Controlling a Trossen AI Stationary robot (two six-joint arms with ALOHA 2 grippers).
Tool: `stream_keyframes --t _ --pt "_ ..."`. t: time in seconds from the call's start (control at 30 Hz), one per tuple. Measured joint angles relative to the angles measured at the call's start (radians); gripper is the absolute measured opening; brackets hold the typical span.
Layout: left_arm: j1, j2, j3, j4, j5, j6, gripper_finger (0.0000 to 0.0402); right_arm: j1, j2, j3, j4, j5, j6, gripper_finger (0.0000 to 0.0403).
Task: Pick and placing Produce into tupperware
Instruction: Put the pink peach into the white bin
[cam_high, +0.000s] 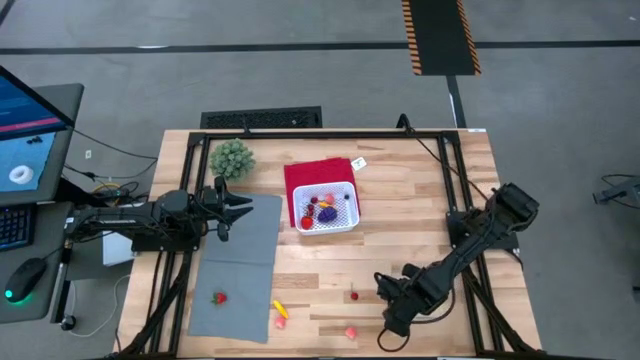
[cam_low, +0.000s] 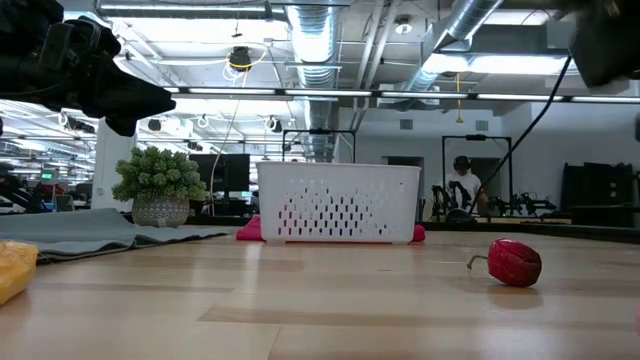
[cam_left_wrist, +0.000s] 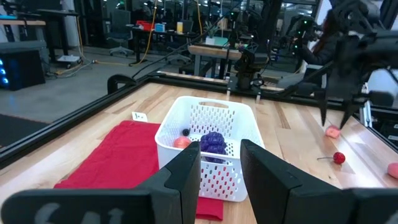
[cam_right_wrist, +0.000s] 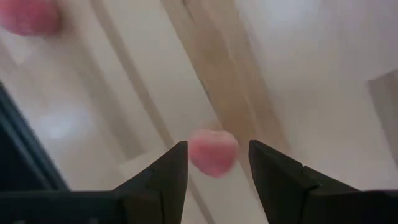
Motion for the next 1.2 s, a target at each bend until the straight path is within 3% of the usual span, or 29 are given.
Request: stream_keyframes --t 0.4,0.7,0.93,1.2 --pt "0.000 0.000 0.000 0.000 0.000 0.000 0.0104 0.017 0.034 0.007 0.003 -0.032 0.029 0.0192" --pt "0.000 0.000 0.000 0.000 0.000 0.000 0.0104 0.020 0.031 -0.010 0.029 -0.111 0.111 0.0165" --pt "0.000 0.000 0.000 0.000 0.000 0.000 0.0104 0.033 0.030 -0.017 0.039 -0.110 0.127 0.0160" --pt "0.000 0.000 0.000 0.000 0.000 0.000 0.0104 0.022 0.031 -0.019 0.085 -0.106 0.044 0.0111"
